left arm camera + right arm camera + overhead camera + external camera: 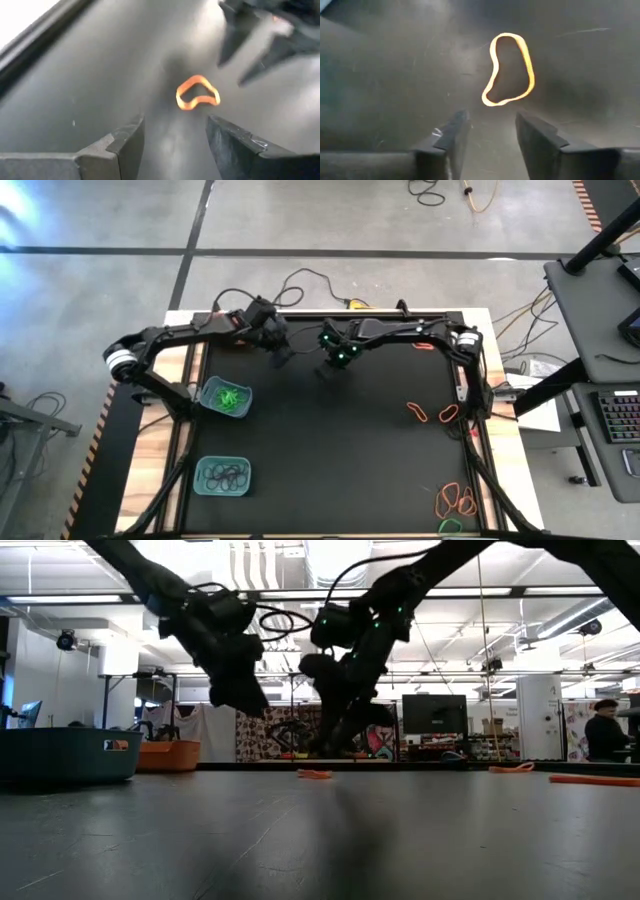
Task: Sort rubber bands into baskets
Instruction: Put the orange rubber band into the orange bin
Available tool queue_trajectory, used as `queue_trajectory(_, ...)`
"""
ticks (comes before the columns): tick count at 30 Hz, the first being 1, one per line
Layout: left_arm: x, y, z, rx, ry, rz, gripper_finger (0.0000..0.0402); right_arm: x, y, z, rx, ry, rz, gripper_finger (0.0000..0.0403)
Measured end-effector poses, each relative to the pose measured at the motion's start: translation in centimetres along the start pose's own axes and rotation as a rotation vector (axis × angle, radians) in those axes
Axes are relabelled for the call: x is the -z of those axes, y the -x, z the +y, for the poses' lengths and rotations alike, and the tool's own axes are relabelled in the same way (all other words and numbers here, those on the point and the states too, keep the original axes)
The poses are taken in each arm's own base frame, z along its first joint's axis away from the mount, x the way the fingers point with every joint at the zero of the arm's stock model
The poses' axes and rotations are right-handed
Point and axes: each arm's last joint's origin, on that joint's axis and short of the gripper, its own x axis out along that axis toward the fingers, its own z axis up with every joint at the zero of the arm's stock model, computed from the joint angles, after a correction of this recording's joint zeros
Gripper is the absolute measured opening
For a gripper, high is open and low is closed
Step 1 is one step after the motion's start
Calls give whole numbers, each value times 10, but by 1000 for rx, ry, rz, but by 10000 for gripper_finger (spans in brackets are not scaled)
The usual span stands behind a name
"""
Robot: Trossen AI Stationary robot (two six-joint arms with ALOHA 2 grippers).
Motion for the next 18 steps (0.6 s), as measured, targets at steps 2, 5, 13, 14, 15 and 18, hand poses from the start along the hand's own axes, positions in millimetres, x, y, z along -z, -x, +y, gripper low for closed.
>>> queue_trajectory(2, 2, -8, 2, 3, 22, -59, 191, 3, 9, 1, 18, -5, 15, 177)
queue_trajectory(5, 6, -21, -1, 17, -36, -92, 191, 8, 25, 4, 58, -3, 17, 197)
queue_trajectory(13, 6, -61, 3, 33, -328, -18, 191, 19, 82, 22, 136, 10, -101, 217)
queue_trajectory(14, 5, -65, 3, 35, -370, -8, 191, 21, 88, 25, 137, 0, -120, 217)
queue_trajectory(15, 6, -69, 3, 41, -416, 11, 191, 22, 94, 27, 140, -10, -141, 217)
queue_trajectory(18, 7, -78, 1, 84, -591, 62, 191, 29, 110, 33, 157, -32, -181, 217)
